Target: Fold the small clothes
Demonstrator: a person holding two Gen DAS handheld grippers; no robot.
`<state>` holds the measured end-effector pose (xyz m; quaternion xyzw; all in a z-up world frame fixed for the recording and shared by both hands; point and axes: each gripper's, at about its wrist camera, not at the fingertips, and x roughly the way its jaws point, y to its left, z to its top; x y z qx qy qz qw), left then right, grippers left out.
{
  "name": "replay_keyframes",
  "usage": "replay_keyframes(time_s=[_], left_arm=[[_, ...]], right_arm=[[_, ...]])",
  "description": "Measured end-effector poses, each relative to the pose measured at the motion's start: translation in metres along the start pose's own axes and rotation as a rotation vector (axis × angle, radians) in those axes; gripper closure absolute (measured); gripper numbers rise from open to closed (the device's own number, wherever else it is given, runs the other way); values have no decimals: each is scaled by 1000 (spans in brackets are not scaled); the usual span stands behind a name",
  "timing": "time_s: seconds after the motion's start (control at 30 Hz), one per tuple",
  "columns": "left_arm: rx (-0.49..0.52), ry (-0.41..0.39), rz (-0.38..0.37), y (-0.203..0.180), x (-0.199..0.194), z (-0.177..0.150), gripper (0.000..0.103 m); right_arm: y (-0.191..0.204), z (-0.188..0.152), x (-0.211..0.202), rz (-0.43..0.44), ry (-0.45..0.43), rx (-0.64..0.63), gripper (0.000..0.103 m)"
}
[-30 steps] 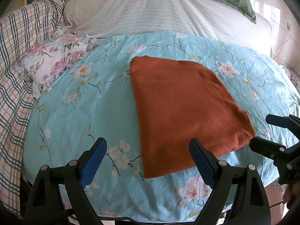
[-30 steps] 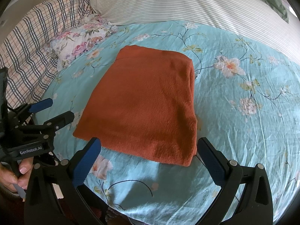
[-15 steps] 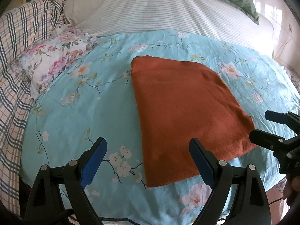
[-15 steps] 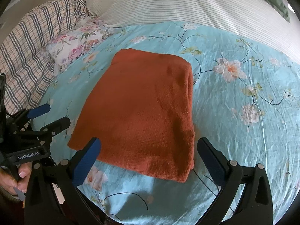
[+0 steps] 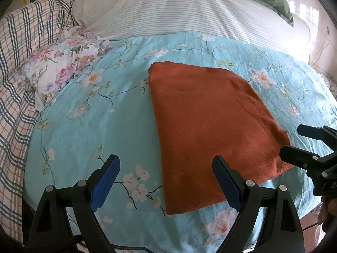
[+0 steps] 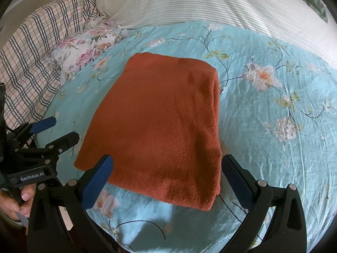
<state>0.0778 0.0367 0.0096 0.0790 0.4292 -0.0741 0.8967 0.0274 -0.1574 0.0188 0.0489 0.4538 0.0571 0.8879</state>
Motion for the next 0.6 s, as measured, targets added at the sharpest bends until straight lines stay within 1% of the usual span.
replay_keyframes(time_s=[0.3, 0.5, 0.6], left_arm=[[7, 13, 0, -6, 4, -4, 13], [20, -11, -3, -11, 4, -5, 13], [21, -4, -20, -14, 6, -4, 13]], right_arm=[[4, 2, 8, 16, 7, 2, 1], [6, 2, 17, 36, 18, -5, 1], [4, 2, 20, 49, 20, 0, 1]])
